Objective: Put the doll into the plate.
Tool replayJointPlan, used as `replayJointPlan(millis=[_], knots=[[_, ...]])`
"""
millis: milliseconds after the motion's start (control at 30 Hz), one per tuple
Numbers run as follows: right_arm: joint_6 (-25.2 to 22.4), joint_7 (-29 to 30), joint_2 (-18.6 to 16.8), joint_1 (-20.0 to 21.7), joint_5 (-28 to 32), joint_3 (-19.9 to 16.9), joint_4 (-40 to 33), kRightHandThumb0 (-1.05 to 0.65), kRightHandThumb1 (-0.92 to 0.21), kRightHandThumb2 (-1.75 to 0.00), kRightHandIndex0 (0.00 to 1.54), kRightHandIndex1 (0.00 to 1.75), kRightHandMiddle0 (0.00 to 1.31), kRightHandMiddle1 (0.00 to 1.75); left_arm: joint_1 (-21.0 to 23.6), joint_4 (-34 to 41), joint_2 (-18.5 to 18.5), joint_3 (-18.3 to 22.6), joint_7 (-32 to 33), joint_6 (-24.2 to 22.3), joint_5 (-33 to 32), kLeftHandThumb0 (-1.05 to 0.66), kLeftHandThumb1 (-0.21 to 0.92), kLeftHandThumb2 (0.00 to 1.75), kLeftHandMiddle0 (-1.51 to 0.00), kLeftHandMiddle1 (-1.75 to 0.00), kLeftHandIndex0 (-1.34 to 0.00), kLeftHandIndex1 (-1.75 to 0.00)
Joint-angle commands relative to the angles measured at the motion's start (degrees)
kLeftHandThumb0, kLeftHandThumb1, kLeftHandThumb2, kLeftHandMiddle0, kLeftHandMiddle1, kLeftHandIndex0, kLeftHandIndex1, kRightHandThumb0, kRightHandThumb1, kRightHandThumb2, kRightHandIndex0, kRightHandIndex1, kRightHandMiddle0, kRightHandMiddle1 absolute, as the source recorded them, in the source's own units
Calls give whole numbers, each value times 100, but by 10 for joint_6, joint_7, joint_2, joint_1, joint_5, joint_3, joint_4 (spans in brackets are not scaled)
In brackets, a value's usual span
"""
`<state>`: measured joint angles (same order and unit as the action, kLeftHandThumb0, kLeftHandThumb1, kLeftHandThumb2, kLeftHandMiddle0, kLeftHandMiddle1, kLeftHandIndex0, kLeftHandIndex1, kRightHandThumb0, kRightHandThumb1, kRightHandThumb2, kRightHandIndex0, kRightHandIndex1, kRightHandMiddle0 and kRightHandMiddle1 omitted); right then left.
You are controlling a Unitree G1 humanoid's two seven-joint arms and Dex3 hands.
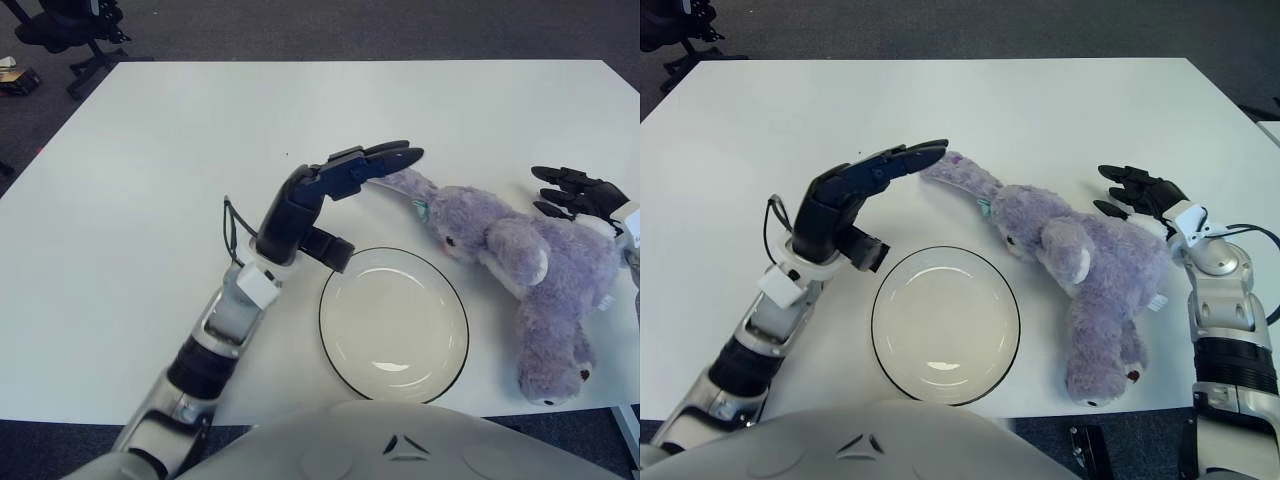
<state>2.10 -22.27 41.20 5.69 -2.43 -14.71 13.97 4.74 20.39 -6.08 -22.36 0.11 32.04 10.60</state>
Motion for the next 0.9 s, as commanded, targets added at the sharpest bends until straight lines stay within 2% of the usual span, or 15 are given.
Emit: replayJointPlan(millis=[0,33,133,267,467,500,567,600,733,867], knots=[[-7,-3,3,-8,-2,2,6,-70,-92,-38,46,0,40,0,-6,8,5,8,-9,-6,6,-48,92,76,-79,-53,-70,-95],[3,3,0,-8,-3,1,7,-70,-92,-38,46,0,40,0,1,-13,1,7,-20,9,-13,-48,92,76,-79,-54,-70,-95],[29,17,-7,-6,-4,-3,10,-70,-92,-37,46,0,40,0,13,-49,-4,7,-40,39,-44,-48,92,77,-71,-62,-66,-80],[52,28,-11,-5,-3,-6,10,-68,-92,-35,46,0,40,0,14,-61,2,12,-48,59,-44,-47,92,77,-66,-68,-66,-71],[59,31,-10,-4,-2,-5,14,-68,-92,-35,46,0,40,0,14,-68,8,17,-56,68,-44,-46,92,77,-65,-70,-66,-69],[74,39,-10,-2,-6,-6,10,-68,-92,-35,46,0,40,0,20,-93,17,22,-46,105,-39,-46,92,77,-65,-70,-66,-69],[89,47,-8,5,-12,-6,3,-66,-92,-33,46,0,40,0,33,-142,35,30,-30,169,-37,-45,92,76,-59,-91,-67,-68],[91,49,-7,8,-13,-6,2,-66,-92,-32,46,0,40,0,38,-160,42,33,-26,191,-40,-45,92,76,-57,-95,-67,-68],[88,48,-4,13,-12,-4,1,-65,-92,-32,46,0,40,0,55,-209,64,42,-20,248,-50,-46,92,76,-53,-117,-67,-75],[88,48,-4,13,-12,-4,2,-64,-92,-31,46,0,40,0,61,-228,72,49,-24,271,-51,-46,92,76,-53,-123,-67,-79]])
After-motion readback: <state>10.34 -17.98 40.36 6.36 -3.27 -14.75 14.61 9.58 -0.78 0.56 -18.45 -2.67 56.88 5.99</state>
